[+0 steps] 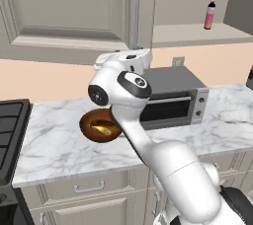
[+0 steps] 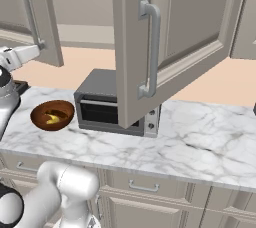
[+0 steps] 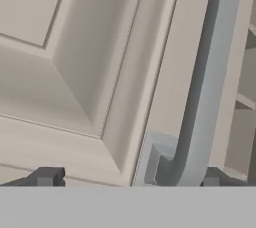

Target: Open the cabinet. Pick the banana and banana from the cabinet and place them into the bowl. Then close the cabinet.

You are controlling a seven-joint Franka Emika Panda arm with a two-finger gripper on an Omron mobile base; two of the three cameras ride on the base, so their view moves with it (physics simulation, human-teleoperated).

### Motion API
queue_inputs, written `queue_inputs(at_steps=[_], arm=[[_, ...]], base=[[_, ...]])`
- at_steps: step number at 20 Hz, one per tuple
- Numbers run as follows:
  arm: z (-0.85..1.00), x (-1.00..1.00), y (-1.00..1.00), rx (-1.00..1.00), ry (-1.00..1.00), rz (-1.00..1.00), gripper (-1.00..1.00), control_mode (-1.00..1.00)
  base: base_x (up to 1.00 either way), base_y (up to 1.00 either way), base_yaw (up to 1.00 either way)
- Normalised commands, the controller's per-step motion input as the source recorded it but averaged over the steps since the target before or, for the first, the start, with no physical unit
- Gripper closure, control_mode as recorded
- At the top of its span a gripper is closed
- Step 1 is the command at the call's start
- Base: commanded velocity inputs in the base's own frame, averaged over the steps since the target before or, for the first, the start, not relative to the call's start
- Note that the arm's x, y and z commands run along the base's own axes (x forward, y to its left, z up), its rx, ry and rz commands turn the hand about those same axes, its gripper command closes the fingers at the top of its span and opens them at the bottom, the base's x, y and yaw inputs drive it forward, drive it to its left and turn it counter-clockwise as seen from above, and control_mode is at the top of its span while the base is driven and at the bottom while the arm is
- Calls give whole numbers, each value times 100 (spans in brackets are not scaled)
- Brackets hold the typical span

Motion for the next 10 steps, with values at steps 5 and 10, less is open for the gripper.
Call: queue_inputs(at_steps=[5, 10], arm=[[-3, 56, -17, 0, 2, 0, -100, -100], [-10, 62, -26, 0, 1, 0, -100, -100]], base=[[0, 0, 0], [0, 0, 0]])
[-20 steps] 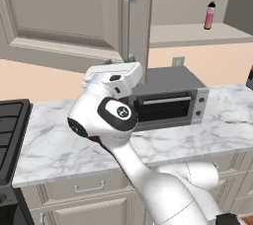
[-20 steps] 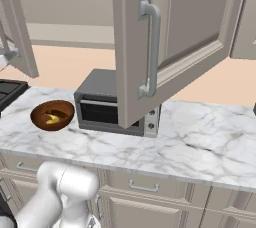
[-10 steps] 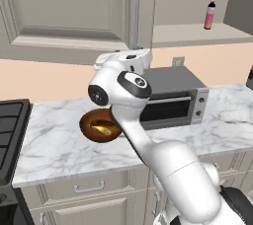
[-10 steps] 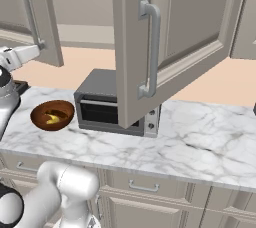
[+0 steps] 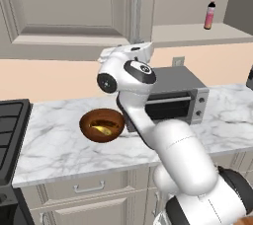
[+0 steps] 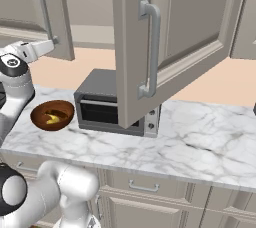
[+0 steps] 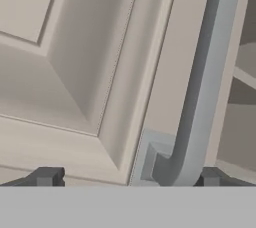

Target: Open the cabinet. Pick the banana and banana from the cabinet and place them into the bowl. Then close the cabinet.

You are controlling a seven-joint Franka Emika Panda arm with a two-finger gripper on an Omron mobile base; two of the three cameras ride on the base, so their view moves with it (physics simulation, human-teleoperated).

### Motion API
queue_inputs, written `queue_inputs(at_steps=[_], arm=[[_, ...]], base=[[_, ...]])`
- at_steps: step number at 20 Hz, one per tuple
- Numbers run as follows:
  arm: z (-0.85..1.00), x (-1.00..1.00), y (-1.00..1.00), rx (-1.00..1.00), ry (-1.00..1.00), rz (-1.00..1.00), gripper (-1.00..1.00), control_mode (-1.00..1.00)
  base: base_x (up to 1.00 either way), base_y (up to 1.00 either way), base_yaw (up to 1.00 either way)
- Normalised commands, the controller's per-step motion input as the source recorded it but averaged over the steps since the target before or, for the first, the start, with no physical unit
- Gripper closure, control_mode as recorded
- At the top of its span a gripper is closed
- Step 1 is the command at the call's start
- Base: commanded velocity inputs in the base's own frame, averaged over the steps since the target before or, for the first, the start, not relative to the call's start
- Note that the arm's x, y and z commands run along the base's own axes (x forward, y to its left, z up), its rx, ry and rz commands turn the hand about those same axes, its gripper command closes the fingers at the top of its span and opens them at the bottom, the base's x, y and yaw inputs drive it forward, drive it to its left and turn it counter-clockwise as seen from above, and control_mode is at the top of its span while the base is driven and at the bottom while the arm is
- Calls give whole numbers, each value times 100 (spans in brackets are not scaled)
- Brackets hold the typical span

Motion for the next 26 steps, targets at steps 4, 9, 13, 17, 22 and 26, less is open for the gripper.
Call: queue_inputs(at_steps=[4, 9, 13, 17, 22, 26], arm=[[-17, 96, -35, 0, 5, 0, -100, -100], [-10, 76, -21, 0, 3, 0, -100, -100], [0, 43, -8, 0, 0, 0, -100, -100], [0, 3, 1, 0, 0, 1, -100, -100], [-3, -59, 22, 0, 0, 6, -100, -100], [0, -91, 2, 6, 0, 2, -100, -100]], base=[[0, 0, 0], [0, 0, 0], [0, 0, 0], [0, 0, 0], [0, 0, 0], [0, 0, 0]])
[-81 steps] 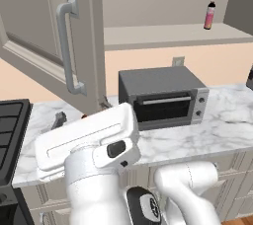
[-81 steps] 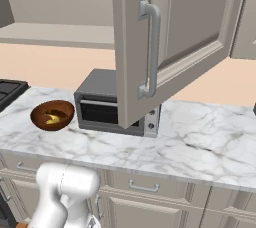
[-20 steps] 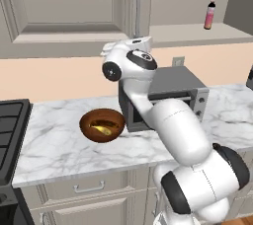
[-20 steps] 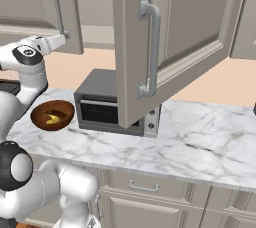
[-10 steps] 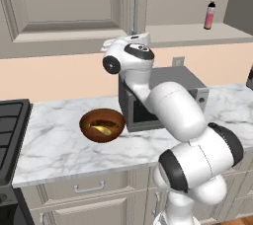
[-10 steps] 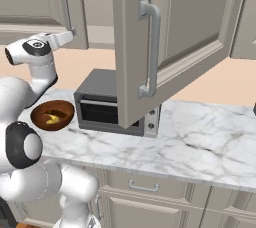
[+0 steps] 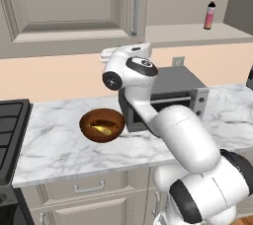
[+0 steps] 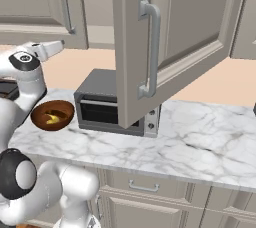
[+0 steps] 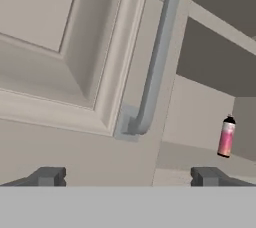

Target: Open the cabinet. Pick the banana and banana from the cabinet and place them into the bowl. Then close the cabinet.

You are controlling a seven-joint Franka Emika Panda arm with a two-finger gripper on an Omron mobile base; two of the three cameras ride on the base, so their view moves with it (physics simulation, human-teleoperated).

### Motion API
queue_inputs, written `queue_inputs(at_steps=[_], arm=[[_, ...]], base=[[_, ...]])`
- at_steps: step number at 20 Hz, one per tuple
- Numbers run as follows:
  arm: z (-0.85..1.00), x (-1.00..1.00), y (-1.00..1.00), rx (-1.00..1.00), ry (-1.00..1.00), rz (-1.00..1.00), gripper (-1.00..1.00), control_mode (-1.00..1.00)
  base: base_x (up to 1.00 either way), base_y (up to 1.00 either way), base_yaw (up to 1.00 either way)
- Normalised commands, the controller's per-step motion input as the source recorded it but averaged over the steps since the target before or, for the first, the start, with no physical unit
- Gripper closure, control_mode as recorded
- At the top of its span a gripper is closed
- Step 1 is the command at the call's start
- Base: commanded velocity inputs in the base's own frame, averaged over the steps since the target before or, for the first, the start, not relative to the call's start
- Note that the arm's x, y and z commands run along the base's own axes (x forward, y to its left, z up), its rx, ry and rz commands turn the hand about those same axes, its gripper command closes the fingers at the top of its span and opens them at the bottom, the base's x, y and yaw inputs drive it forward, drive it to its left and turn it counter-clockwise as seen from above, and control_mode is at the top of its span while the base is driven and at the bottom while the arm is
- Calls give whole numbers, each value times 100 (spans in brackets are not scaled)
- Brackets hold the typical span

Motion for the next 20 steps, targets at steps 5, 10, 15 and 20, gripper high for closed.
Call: queue_inputs(at_steps=[5, 10, 15, 20], arm=[[69, -100, -7, 28, 1, -3, -100, -100], [100, -100, -10, 29, 0, -6, -100, -100], [19, -100, -18, 25, 3, -2, -100, -100], [-5, -100, -17, 16, 7, 0, -100, -100]], base=[[0, 0, 0], [0, 0, 0], [0, 0, 0], [0, 0, 0]])
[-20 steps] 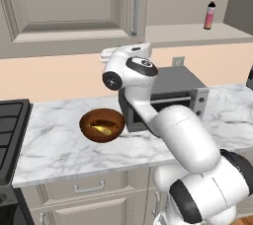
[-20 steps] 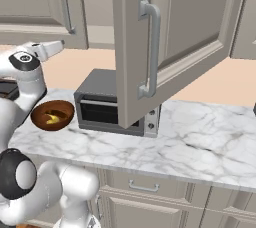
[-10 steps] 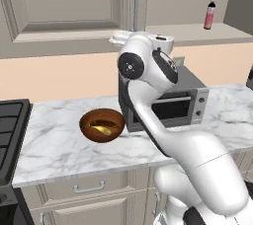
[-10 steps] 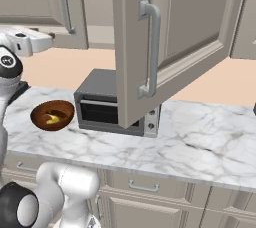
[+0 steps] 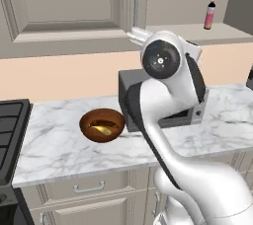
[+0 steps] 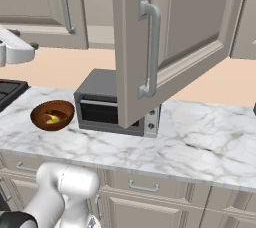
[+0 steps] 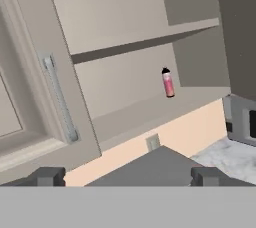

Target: Open the cabinet. Pick the banana and banana from the cabinet and place them into the bowl. Then close the cabinet.

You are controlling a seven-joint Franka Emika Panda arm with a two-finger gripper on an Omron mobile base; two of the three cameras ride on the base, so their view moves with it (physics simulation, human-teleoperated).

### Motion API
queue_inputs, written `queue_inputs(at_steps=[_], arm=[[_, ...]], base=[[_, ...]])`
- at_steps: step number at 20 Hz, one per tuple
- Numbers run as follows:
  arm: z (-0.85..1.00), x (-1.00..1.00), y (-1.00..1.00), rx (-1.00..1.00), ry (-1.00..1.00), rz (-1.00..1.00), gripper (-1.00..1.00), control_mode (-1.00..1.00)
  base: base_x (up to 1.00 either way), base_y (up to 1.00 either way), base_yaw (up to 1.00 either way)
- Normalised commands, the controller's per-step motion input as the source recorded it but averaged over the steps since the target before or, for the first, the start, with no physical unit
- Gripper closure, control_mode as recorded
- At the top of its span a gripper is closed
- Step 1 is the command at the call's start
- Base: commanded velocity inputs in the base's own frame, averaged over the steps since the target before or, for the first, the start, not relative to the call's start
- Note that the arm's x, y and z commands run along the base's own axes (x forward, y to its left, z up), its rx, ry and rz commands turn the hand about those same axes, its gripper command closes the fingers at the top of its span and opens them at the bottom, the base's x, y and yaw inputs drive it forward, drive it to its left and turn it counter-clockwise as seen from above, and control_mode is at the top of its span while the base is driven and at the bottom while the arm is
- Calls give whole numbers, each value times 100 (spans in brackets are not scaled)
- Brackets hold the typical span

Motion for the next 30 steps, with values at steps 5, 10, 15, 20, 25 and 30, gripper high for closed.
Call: queue_inputs(at_steps=[5, 10, 15, 20, 25, 30], arm=[[0, -100, -26, 8, -1, 0, -100, -100], [0, -100, -34, 2, -8, 0, -100, -100], [0, -100, -64, 5, -13, 0, -100, -100], [0, -100, -95, 5, -27, 3, -100, -100], [0, -100, -84, 8, -16, 1, -100, -100], [0, -100, -63, 8, -1, 2, -100, -100]], base=[[0, 0, 0], [0, 0, 0], [0, 0, 0], [0, 0, 0], [0, 0, 0], [0, 0, 0]])
